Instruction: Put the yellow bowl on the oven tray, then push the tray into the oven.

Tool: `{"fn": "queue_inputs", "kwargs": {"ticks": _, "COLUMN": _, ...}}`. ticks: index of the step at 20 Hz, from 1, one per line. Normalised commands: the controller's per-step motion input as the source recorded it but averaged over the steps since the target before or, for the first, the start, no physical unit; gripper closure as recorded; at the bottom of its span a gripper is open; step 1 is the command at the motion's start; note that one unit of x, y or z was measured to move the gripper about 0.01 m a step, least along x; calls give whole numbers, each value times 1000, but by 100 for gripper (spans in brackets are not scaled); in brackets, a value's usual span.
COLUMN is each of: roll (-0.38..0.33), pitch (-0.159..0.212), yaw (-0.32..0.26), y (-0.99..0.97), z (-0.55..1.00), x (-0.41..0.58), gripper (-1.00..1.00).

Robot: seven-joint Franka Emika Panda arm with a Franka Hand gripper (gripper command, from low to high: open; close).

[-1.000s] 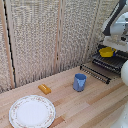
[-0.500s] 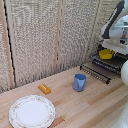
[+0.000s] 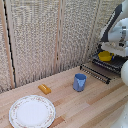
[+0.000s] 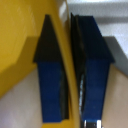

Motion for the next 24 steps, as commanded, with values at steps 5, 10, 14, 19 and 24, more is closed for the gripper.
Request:
{"fn": "queue_inputs", "kwargs": {"ticks": 5, "roll": -23, "pitch": -45, "yaw": 0, "y": 11, "z": 905, "x": 180, "gripper": -100}}
{"fn": "queue_inputs", "kwargs": {"ticks": 10, "roll": -65, "pitch": -20, "yaw": 72, "y": 159, "z": 876, "x": 138, "gripper": -100}}
{"fn": "queue_inputs", "kwargs": {"ticks": 14, "roll": -81, "pitch": 6, "yaw": 222, "y": 150, "z": 534, "x": 21, "gripper": -100}}
{"fn": "queue_inputs", "kwargs": {"ticks": 19, "roll": -89, "pitch": 111, "yaw": 318, "y": 12, "z": 280, "x": -31, "gripper": -100}}
{"fn": "queue_inputs", "kwargs": {"ticks": 24, "roll": -184, "pitch": 166, "yaw": 279, "y": 2, "z": 123, "x": -111, "gripper": -100}}
